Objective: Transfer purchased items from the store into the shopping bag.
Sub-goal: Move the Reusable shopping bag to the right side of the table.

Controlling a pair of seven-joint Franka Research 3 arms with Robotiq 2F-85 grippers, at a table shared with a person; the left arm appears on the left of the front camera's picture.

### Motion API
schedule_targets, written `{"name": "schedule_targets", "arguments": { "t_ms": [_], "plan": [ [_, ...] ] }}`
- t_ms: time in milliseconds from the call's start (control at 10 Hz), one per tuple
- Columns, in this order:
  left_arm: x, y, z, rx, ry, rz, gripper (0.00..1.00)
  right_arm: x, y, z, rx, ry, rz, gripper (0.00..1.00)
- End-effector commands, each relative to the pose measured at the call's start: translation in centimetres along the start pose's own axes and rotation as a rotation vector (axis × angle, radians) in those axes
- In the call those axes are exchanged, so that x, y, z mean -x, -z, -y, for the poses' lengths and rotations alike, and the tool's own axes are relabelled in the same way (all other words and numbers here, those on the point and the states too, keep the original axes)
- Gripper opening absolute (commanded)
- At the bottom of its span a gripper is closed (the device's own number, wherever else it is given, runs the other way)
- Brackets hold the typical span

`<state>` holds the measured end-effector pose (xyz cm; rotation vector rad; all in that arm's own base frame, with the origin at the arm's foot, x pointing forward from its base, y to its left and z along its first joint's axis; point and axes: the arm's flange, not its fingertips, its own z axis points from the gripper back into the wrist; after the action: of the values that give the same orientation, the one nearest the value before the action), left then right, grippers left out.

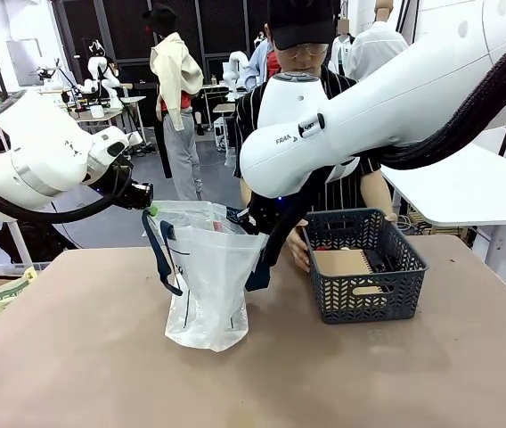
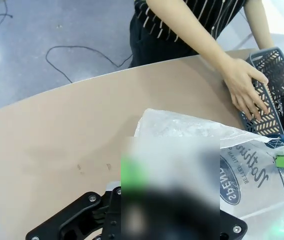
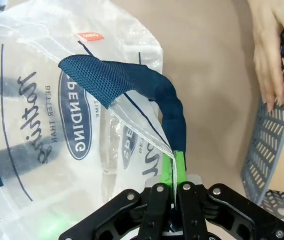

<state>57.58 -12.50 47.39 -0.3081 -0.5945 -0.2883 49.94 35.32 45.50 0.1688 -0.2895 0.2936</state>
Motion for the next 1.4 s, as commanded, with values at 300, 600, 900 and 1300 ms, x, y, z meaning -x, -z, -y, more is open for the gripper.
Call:
{"name": "schedule_targets", "arguments": {
  "t_ms": [300, 600, 900, 1300],
  "plan": [
    [0.33, -0.42, -0.24, -0.001, -0.012, 0.005, 0.0, 0.31, -0.13, 0.36, -0.001, 0.01, -0.003, 0.0],
    [0.33, -0.42, -0.24, -0.001, -0.012, 0.005, 0.0, 0.31, -0.13, 0.36, -0.001, 0.01, -0.003, 0.0],
    [0.33, -0.42, -0.24, -0.001, -0.012, 0.005, 0.0, 0.31, -0.13, 0.36, -0.001, 0.01, -0.003, 0.0],
    [0.33, -0.42, -0.24, -0.001, -0.012, 0.005, 0.0, 0.31, -0.13, 0.36, -0.001, 0.01, -0.003, 0.0]
  ]
}}
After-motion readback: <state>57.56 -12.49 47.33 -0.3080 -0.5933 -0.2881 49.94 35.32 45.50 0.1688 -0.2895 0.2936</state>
